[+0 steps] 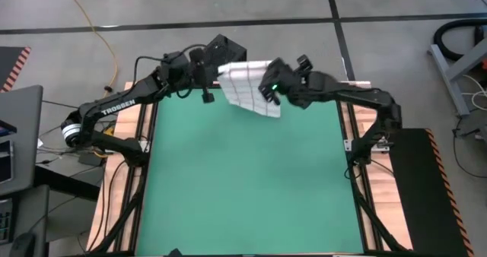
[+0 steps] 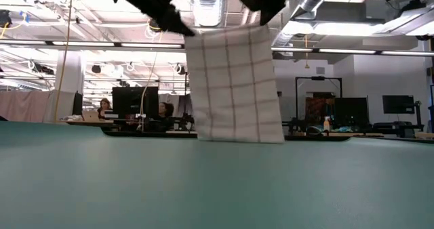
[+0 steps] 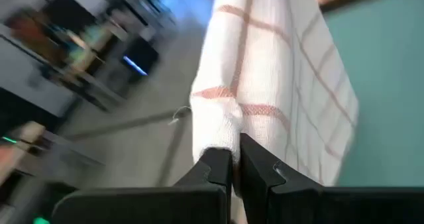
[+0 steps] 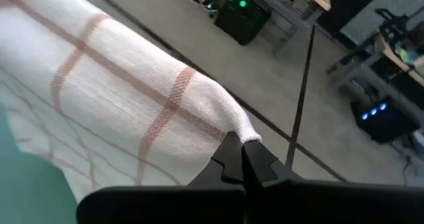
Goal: Roll towel into tight, uniform cylinder
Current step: Roll the white patterned towel
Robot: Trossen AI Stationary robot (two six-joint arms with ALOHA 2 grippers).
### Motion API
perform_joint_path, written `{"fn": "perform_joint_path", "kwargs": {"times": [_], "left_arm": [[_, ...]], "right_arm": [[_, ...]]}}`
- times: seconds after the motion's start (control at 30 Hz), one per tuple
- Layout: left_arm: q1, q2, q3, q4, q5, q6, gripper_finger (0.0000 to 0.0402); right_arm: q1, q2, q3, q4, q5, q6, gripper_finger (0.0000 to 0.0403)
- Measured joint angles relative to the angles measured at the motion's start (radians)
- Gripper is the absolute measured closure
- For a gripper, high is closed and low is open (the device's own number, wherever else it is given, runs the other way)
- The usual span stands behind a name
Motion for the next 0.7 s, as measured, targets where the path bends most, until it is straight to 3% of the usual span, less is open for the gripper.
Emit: {"fn": "perform_joint_path", "kwargs": {"times": [0.13,0.3,0.5,0.7], "left_arm": [[-0.011,-0.006,-0.022,-0.061,-0.032,0.021,0.0401],[0.007,-0.038,-0.012,0.023,-0.086,0.13,0.0401],[0.083,0.0,-0.013,0.198,-0.054,0.241,0.0401],[0.139,0.094,0.012,0.303,-0.067,0.365,0.0401]], "right_arm": [[0.015,0.053,-0.001,0.002,0.004,-0.003,0.0402],[-0.05,0.046,-0.001,0.082,0.014,-0.059,0.0402],[-0.178,0.033,0.0,0.257,-0.134,-0.258,0.0402],[-0.262,0.059,0.001,0.432,-0.202,-0.369,0.0402]]}}
